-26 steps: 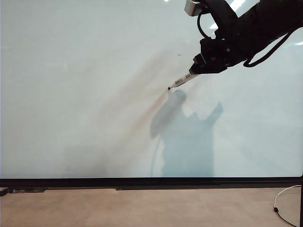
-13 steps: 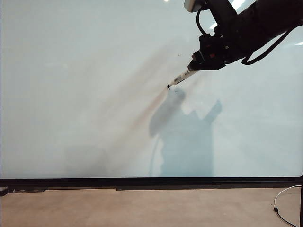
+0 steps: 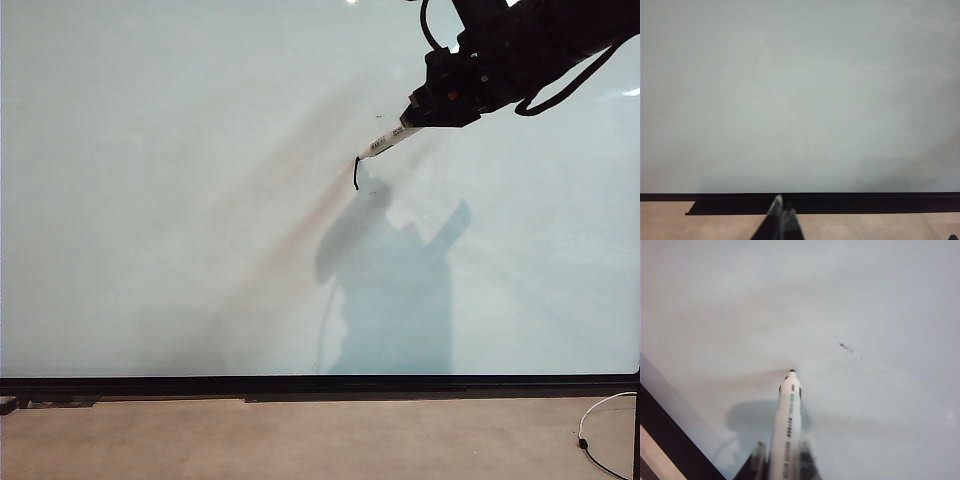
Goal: Pick up the pen on the shelf to the right of the whiteboard and draw a rectangle.
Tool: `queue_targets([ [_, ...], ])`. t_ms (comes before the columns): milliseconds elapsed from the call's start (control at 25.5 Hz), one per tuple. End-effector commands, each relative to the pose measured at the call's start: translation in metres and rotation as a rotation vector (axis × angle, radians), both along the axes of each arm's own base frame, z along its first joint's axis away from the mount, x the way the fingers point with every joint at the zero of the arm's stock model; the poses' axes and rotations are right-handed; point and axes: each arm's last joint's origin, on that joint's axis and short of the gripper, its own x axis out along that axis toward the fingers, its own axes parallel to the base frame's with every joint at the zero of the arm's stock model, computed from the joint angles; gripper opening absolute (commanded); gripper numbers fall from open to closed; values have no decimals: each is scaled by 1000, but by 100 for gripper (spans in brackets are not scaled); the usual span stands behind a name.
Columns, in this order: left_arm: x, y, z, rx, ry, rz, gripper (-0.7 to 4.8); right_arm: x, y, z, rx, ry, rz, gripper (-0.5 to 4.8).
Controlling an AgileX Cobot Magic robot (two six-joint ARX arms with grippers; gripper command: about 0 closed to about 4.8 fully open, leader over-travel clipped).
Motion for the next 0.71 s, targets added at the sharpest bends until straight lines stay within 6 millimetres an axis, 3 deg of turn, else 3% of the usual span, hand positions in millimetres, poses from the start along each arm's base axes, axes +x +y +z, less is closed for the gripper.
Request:
queue_targets([
  [39,0,0,2,4,-9,0,-4,0,-1,11,27,-65,-21,-5],
  [705,0,0,2,4,-9,0,-4,-4,-3,28,59,-141,-18,-5],
])
